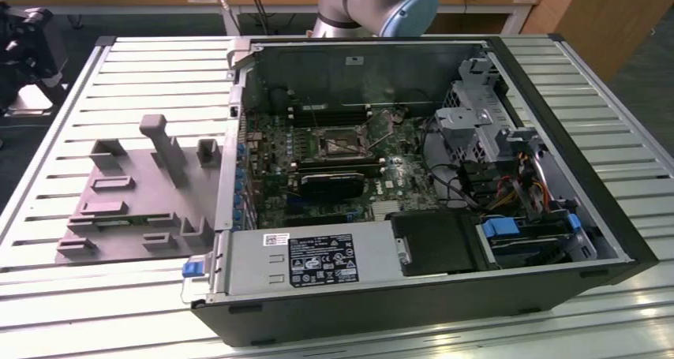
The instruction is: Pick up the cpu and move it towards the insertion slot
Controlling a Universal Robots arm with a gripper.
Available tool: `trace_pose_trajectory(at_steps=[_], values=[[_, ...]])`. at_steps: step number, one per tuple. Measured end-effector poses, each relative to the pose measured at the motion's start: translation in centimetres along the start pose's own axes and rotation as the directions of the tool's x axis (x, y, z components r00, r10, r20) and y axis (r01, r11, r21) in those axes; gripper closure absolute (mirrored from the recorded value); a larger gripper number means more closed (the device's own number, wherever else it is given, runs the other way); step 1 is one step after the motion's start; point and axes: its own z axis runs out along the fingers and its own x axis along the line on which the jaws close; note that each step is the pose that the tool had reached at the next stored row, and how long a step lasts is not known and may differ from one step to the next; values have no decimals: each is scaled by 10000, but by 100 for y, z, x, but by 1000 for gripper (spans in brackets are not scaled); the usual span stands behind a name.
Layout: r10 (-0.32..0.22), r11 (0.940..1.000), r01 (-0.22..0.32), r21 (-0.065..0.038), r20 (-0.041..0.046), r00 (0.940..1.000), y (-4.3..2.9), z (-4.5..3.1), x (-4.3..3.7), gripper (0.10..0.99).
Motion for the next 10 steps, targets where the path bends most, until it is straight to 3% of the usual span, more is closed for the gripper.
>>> trace_pose_trajectory(at_steps=[10], values=[[0,10000,0,-3,1,10000,12,15,-410,549]])
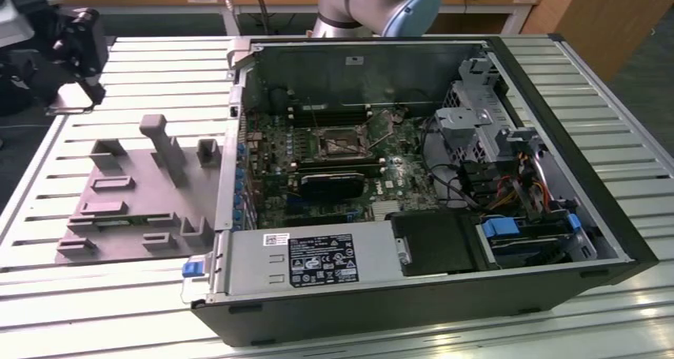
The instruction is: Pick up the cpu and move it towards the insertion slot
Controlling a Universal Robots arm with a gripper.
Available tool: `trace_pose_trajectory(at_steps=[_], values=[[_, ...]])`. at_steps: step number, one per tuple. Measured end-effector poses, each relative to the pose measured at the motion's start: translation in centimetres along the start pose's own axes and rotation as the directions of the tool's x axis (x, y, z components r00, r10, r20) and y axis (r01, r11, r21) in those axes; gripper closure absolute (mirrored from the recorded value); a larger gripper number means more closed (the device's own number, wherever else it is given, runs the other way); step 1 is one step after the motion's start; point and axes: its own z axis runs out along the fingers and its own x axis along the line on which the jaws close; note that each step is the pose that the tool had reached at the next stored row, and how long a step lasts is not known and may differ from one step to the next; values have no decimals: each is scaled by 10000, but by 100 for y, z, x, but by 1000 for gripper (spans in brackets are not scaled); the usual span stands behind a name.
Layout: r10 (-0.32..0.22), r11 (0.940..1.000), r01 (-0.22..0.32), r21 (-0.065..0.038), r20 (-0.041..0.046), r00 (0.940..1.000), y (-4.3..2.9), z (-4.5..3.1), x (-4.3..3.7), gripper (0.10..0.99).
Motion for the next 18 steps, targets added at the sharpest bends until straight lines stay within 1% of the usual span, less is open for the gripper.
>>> trace_pose_trajectory(at_steps=[18], values=[[0,10000,0,1,-6,10000,23,28,-811,549]])
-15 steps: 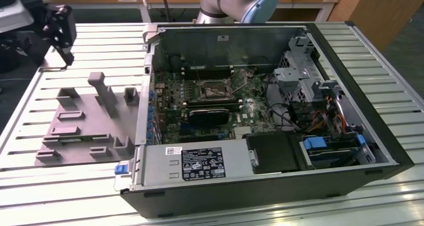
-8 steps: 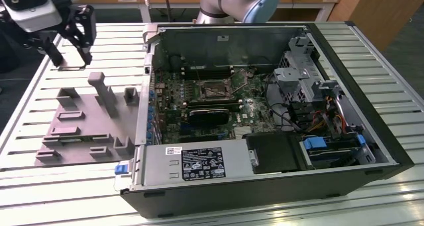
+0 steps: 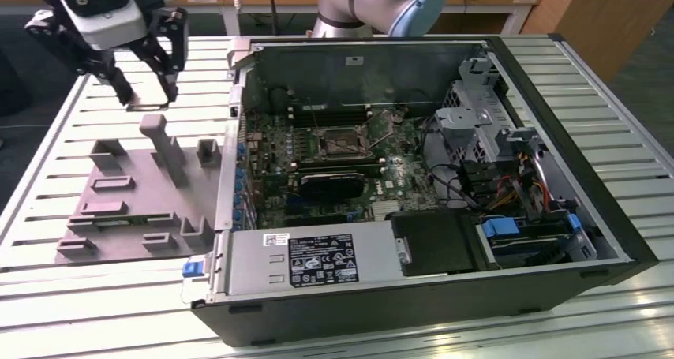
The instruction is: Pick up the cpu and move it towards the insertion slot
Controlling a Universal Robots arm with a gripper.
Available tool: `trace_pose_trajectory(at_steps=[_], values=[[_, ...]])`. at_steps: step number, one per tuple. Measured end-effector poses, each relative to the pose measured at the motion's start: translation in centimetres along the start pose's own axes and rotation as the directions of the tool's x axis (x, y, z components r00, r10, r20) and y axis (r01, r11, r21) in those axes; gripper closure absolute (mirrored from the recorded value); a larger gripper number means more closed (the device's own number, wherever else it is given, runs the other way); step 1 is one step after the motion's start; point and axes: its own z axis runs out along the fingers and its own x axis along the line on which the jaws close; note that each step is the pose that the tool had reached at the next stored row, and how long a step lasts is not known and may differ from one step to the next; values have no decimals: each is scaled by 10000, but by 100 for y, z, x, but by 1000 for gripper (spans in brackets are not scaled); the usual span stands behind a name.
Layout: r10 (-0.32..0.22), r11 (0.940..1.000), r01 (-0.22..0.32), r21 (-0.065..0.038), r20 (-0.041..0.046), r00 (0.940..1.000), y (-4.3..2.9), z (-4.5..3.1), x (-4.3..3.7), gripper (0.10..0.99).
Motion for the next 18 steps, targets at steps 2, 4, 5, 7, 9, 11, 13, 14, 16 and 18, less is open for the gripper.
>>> trace_pose_trajectory(at_steps=[2,4,5,7,9,11,13,14,16,18], values=[[0,10000,0,0,0,10000,3,3,-90,549],[0,10000,0,0,-1,10000,5,7,-182,549],[0,10000,0,0,-1,10000,6,8,-229,549],[1,10000,-1,0,-1,10000,10,11,-318,549],[0,10000,0,-1,-1,10000,12,15,-411,549],[0,10000,0,1,-2,10000,15,17,-501,549],[1,10000,-1,-1,-1,10000,17,21,-591,549],[0,10000,0,-1,-1,10000,18,23,-640,549],[1,10000,-1,0,-2,10000,21,26,-729,549],[1,10000,-1,0,-2,10000,24,29,-820,549]])
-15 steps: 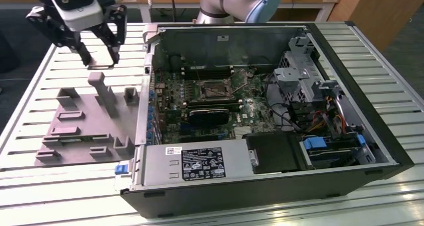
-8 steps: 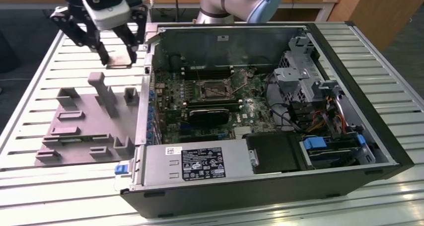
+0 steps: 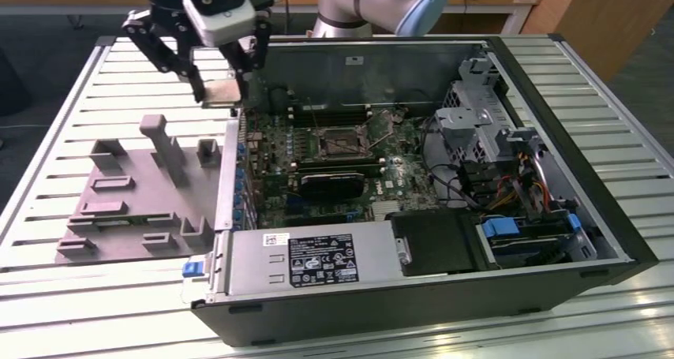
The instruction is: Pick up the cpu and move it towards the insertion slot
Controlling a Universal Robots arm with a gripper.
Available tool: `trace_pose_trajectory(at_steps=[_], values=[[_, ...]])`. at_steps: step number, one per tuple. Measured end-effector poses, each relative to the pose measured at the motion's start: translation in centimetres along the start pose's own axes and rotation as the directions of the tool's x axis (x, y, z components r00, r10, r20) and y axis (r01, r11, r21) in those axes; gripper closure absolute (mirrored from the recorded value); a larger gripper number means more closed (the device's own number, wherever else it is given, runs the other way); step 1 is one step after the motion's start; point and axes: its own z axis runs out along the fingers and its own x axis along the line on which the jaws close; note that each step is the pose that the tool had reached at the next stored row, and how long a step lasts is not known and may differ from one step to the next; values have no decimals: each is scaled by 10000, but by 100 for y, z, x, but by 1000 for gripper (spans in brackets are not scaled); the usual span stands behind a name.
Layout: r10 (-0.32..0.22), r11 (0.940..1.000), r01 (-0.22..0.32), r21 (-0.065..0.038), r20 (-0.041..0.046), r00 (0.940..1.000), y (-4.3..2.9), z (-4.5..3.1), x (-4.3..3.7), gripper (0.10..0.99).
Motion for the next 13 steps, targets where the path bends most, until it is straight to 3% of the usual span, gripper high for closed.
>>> trace_pose_trajectory(at_steps=[13], values=[[0,10000,0,1,-3,10000,17,21,-590,549]])
